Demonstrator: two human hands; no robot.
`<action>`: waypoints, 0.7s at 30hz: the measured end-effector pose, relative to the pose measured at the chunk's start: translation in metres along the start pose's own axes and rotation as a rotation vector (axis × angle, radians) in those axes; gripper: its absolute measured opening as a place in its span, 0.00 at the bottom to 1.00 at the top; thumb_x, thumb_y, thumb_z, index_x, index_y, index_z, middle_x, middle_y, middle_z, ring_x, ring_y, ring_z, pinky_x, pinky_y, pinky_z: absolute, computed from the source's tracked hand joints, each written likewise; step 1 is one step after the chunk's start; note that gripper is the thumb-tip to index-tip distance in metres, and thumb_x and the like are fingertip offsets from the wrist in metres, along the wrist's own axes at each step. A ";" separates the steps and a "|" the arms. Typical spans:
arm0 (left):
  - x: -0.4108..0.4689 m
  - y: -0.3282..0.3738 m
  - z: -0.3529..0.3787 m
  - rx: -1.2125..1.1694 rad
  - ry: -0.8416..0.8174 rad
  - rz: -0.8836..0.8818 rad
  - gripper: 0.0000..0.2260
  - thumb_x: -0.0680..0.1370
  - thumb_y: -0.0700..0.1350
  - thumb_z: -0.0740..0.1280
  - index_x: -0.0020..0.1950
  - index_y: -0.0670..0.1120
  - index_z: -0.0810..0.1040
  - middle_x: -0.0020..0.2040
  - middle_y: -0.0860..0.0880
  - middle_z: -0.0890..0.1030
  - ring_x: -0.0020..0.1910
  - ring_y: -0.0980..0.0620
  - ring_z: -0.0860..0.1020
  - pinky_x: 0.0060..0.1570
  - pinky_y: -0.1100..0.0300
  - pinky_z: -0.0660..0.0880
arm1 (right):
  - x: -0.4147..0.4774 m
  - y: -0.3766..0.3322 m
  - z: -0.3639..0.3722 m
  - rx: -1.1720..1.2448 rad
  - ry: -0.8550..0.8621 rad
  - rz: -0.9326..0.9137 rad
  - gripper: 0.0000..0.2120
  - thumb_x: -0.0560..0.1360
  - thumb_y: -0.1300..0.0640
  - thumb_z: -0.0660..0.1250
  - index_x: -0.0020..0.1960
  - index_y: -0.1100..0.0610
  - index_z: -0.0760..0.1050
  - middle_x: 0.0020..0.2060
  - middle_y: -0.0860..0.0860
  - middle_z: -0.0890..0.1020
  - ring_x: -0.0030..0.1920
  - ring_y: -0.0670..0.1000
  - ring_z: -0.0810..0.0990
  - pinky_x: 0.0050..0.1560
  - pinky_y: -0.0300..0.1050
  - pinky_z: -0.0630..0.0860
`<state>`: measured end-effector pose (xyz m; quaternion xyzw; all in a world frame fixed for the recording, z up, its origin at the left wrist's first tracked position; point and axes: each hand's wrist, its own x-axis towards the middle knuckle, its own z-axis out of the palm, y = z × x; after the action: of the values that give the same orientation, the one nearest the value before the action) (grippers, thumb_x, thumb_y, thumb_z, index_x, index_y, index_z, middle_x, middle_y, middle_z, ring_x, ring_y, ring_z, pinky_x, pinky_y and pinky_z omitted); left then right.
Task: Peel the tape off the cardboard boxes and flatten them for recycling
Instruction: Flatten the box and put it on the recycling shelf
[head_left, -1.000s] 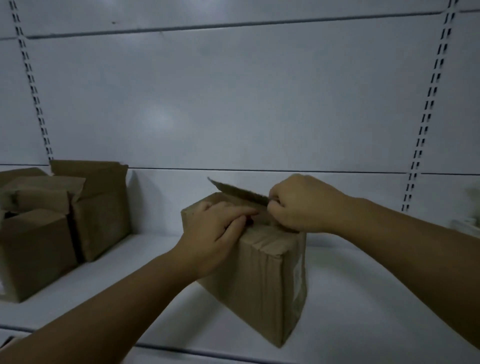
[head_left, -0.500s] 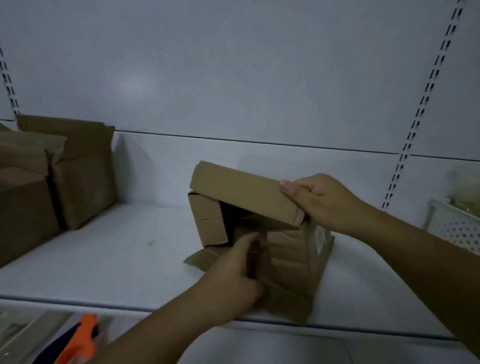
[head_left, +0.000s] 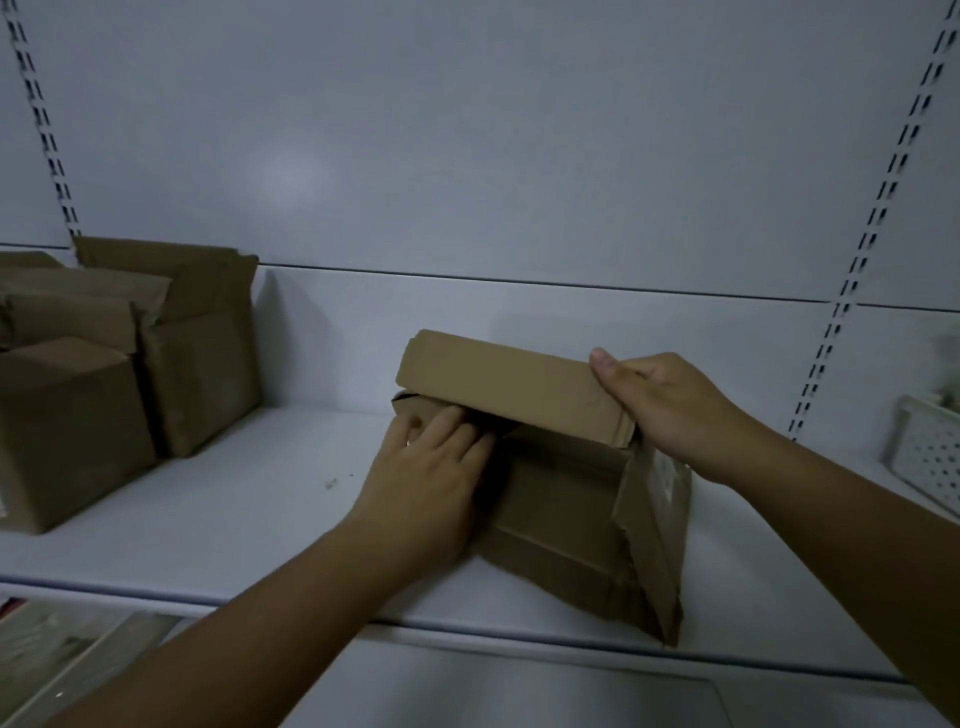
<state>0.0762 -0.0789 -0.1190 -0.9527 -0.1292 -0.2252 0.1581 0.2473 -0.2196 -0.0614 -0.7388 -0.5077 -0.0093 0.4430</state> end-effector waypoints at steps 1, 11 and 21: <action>-0.004 -0.001 -0.001 0.044 -0.034 -0.011 0.19 0.75 0.52 0.57 0.63 0.48 0.74 0.61 0.47 0.76 0.64 0.45 0.69 0.58 0.50 0.66 | -0.001 0.001 0.001 -0.014 0.035 -0.027 0.27 0.76 0.41 0.55 0.24 0.55 0.65 0.18 0.44 0.67 0.21 0.42 0.66 0.24 0.31 0.61; -0.044 -0.056 -0.029 -0.661 0.332 -0.215 0.15 0.74 0.57 0.53 0.36 0.57 0.77 0.27 0.52 0.78 0.27 0.55 0.76 0.28 0.59 0.71 | -0.027 0.010 0.054 -0.179 -0.470 -0.085 0.24 0.74 0.31 0.38 0.61 0.28 0.66 0.51 0.26 0.74 0.59 0.31 0.67 0.65 0.33 0.60; 0.020 -0.073 -0.011 -0.783 -0.598 -0.062 0.12 0.74 0.60 0.63 0.58 0.67 0.71 0.67 0.58 0.71 0.66 0.56 0.69 0.67 0.54 0.66 | -0.053 0.021 0.052 -0.525 -0.898 -0.226 0.24 0.79 0.40 0.42 0.74 0.42 0.52 0.76 0.43 0.44 0.73 0.43 0.35 0.71 0.59 0.32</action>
<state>0.0665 -0.0125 -0.0824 -0.9592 -0.1029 0.0217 -0.2626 0.2150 -0.2263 -0.1313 -0.6970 -0.7042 0.1333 -0.0215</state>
